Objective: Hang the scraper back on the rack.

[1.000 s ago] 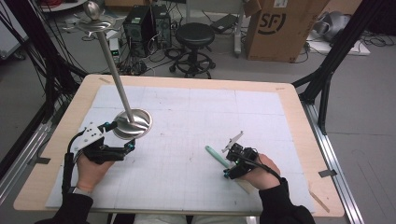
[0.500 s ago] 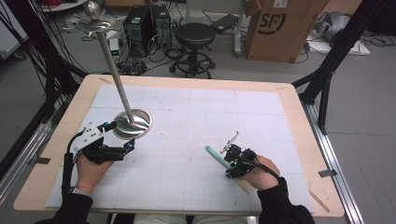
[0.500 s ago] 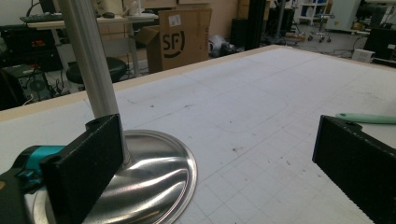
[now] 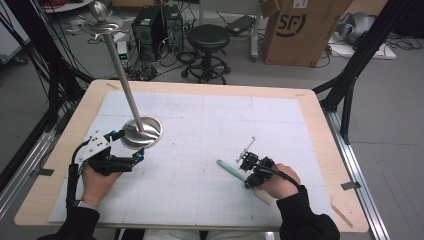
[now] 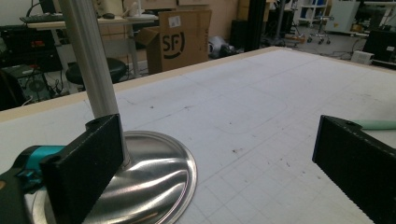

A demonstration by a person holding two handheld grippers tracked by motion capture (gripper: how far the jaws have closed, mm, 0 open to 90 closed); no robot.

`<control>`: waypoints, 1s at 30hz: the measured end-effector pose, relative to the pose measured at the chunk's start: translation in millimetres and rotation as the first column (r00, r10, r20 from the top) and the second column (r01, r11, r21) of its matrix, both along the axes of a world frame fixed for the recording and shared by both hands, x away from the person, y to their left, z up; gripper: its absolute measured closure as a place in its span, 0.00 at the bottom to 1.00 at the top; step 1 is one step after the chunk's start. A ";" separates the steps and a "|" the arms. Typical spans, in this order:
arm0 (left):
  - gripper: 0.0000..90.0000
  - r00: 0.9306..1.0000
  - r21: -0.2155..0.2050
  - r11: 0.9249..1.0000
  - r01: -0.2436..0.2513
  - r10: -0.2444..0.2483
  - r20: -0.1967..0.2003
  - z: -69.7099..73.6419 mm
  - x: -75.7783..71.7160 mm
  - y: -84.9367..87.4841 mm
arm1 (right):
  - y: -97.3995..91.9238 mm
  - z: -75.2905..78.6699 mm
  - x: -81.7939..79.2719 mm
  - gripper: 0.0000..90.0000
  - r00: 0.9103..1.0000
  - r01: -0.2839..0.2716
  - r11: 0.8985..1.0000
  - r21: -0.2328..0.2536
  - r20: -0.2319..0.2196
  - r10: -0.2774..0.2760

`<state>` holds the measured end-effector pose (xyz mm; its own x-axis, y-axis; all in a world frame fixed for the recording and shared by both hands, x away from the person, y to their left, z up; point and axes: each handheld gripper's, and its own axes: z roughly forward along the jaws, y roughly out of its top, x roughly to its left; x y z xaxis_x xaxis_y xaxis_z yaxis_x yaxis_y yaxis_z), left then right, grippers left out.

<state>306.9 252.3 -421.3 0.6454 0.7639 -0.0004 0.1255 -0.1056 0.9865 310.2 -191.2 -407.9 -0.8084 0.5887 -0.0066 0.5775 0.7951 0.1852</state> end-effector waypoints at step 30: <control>0.03 1.000 -0.003 1.000 -0.005 0.005 0.005 0.2 0.0 -0.9 | -38.7 38.5 -3.7 0.89 0.930 -0.153 0.751 0.642 0.350 -0.110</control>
